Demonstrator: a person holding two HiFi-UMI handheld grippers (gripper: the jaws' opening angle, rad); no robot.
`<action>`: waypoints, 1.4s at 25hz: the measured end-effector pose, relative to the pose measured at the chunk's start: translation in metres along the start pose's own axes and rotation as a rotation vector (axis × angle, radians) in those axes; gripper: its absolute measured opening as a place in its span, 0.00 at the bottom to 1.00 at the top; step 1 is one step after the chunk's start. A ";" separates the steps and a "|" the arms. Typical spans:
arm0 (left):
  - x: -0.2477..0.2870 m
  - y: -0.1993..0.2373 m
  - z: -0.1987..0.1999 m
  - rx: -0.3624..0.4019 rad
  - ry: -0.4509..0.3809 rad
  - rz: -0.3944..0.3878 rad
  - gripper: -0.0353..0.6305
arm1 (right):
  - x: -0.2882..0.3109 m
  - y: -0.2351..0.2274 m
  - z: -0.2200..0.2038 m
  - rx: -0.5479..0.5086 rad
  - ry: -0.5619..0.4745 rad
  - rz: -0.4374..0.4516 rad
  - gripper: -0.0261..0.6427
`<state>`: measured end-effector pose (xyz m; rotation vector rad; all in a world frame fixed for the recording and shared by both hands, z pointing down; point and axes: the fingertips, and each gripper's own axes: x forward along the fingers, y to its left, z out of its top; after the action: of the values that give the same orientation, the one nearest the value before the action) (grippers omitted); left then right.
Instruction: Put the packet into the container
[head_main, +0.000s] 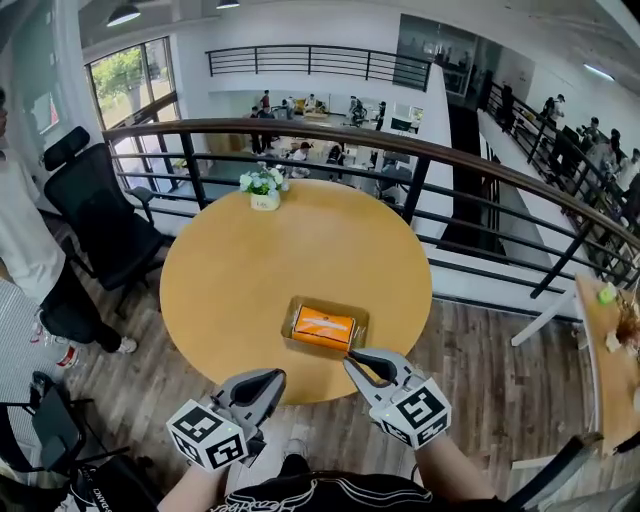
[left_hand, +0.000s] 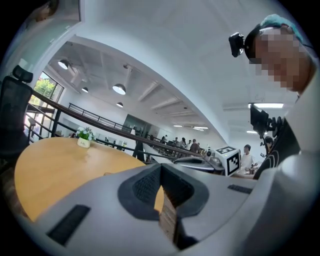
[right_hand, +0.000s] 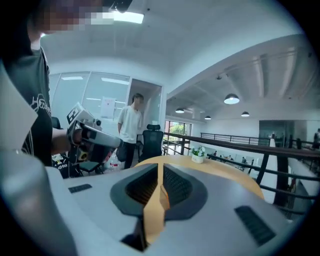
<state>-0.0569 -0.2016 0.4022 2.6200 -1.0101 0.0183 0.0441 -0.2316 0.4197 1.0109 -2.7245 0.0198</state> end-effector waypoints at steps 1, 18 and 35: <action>-0.001 -0.008 -0.001 0.009 -0.005 -0.007 0.06 | -0.009 0.006 0.002 0.011 -0.020 0.004 0.09; -0.024 -0.119 -0.052 0.054 -0.014 -0.033 0.06 | -0.124 0.074 -0.030 0.211 -0.109 0.097 0.05; -0.020 -0.145 -0.066 0.078 0.022 -0.031 0.06 | -0.142 0.085 -0.041 0.197 -0.101 0.123 0.05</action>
<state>0.0307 -0.0676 0.4184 2.6994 -0.9795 0.0810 0.1020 -0.0719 0.4341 0.9141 -2.9196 0.2704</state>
